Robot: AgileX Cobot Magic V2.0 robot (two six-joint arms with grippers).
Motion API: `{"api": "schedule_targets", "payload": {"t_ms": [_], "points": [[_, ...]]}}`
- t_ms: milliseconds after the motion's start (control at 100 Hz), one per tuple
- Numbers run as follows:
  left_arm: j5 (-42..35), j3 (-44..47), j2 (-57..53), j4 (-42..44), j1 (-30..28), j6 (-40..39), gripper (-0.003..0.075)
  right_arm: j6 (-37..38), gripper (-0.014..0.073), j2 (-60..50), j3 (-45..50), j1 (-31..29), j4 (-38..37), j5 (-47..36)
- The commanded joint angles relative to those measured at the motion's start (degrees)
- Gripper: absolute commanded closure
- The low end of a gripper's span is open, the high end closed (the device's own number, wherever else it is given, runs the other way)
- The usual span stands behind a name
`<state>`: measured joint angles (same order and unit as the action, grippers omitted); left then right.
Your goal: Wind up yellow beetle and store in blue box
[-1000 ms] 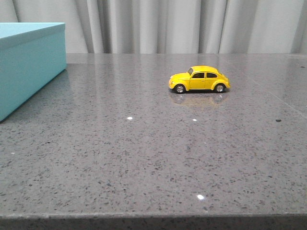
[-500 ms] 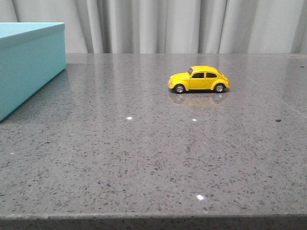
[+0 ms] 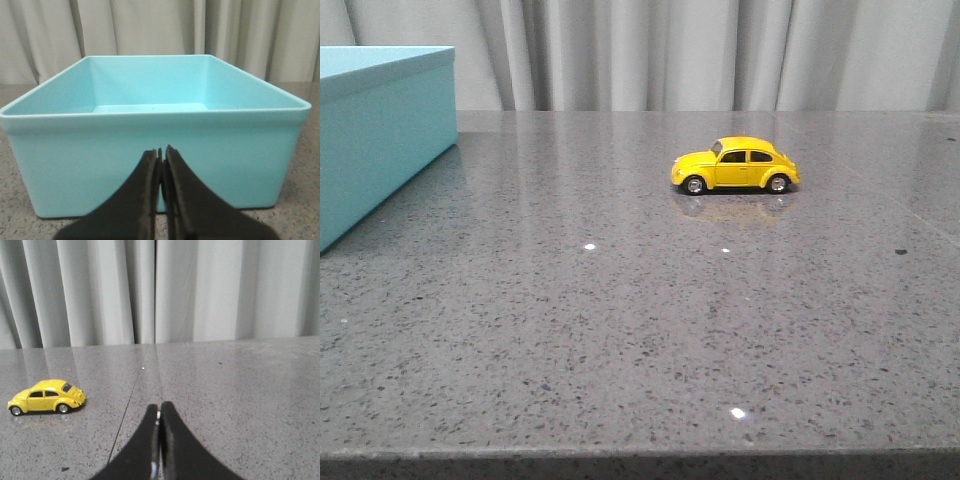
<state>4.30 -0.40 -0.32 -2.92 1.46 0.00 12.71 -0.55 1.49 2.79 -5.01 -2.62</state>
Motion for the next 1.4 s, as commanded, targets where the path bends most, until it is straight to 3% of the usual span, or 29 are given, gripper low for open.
{"api": "schedule_targets", "payload": {"t_ms": [0, 250, 430, 540, 610, 690, 850, 920, 1010, 1270, 1390], "points": [[-1.17, -3.57, 0.24, -0.54, 0.41, -0.52, 0.0739, -0.75, 0.0652, -0.88, -4.18, -0.46, -0.17, -0.93], [-1.02, -13.69, 8.72, -0.54, 0.41, -0.52, 0.0739, -0.75, 0.0652, 6.82, -15.8, -0.46, -0.1, 16.47], [-0.9, -21.0, 17.09, -0.54, 0.41, -0.52, 0.0738, -0.75, 0.0644, 14.89, -22.22, -0.46, -0.1, 19.66], [-0.8, -24.81, 22.18, -0.54, 0.41, 0.0, 0.0733, -0.75, 0.0536, 19.36, -24.93, -0.46, -0.1, 19.77], [-0.8, -27.11, 25.04, -0.54, 0.41, 0.0, 0.0685, -0.75, 0.0411, 22.11, -26.27, -0.46, -0.1, 19.83], [-0.59, -29.54, 27.93, -0.54, 0.41, 0.0, 0.0566, -0.75, 0.0302, 25.2, -27.6, -0.46, -0.1, 19.89], [-0.42, -33.54, 32.92, -0.43, 0.41, 0.0, 0.0299, -0.75, 0.0279, 30.32, -30.65, -0.41, -0.1, 20.75], [-0.37, -34.76, 34.58, -0.43, 0.41, 0.0, 0.023, -0.75, 0.0279, 32.32, -32.77, -0.28, -0.1, 22.98], [-1.13, -35.25, 36.11, -0.43, 0.41, 0.0, 0.0218, -0.75, 0.0281, 34.17, -35.01, -0.28, -0.1, 26.18], [-3.22, -35.25, 38.07, -0.64, 0.41, 0.0, 0.0229, -0.69, 0.0286, 35.84, -35.52, -0.28, 0.56, 21.97], [-2.95, -35.25, 38.07, -0.64, 0.41, 0.0, 0.0229, -0.69, 0.0286, 39.44, -40.28, -0.08, 0.84, 28.08]]}}
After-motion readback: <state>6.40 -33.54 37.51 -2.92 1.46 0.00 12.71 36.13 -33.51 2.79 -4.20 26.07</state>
